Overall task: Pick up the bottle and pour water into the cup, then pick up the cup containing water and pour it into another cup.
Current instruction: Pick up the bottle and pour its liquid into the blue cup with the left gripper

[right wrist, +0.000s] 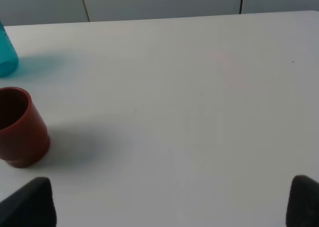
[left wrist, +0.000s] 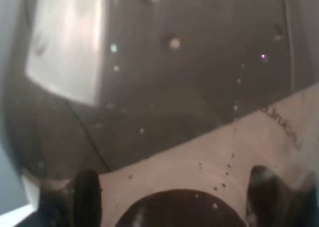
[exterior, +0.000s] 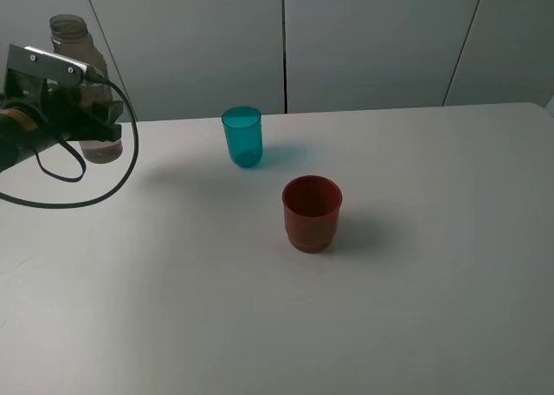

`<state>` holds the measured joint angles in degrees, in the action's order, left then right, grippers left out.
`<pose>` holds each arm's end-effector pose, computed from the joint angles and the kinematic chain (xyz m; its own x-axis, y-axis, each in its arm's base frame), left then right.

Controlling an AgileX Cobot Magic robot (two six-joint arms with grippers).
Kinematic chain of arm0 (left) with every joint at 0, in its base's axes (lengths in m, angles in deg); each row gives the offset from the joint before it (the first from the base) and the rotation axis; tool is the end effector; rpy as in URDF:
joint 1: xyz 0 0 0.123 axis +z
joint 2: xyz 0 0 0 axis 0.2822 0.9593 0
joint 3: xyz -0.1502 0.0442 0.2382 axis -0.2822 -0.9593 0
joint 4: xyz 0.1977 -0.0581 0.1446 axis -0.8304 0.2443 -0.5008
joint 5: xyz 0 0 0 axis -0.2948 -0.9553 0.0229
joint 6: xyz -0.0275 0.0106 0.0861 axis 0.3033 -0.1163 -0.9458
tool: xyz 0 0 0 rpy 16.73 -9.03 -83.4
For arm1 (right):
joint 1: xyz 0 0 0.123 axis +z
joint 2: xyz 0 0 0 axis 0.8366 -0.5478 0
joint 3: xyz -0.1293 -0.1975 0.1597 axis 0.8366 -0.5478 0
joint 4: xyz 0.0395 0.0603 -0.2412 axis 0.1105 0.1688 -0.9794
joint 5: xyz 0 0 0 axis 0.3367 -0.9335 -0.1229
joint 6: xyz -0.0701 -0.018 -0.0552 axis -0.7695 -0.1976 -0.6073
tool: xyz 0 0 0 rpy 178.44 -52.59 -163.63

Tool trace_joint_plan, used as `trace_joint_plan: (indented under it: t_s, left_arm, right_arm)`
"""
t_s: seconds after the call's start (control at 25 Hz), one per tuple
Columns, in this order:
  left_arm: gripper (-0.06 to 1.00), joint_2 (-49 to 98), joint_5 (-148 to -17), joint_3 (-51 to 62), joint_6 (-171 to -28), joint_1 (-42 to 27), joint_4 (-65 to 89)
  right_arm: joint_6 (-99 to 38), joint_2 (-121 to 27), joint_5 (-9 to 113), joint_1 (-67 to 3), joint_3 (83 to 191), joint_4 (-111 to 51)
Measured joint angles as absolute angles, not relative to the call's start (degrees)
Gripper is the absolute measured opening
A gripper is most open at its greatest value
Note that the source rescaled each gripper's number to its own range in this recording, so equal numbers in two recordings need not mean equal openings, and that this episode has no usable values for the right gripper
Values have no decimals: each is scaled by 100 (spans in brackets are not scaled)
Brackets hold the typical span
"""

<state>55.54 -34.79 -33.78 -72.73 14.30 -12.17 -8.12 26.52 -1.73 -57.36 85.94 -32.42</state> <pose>0.3411 -0.0240 0.1580 -0.2188 0.2697 -0.9377 0.2255 0.9490 0.2204 -0.0078 0.0073 0.2751 -0.4878 0.0377 -0.8721 -0.0434 0.9968 0.0673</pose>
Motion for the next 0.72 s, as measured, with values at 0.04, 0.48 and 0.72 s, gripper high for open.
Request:
trace_joint_plan:
  t_s: [0.04,0.48,0.72]
  left_arm:
    - [4,5551,-3715,-3282,-7273,1349,-1227]
    - [4,5529,-5224,-2381,-7687,720,-1240]
    - [4,5608,-5484,-2257,-7872,601,-1240]
  right_arm:
    - [-812,2652,-173,-5736,8594,-3242]
    - [-812,2652,-173,-5736,8594,-3242]
    - [-812,2652,-173,-5736,8594,-3242]
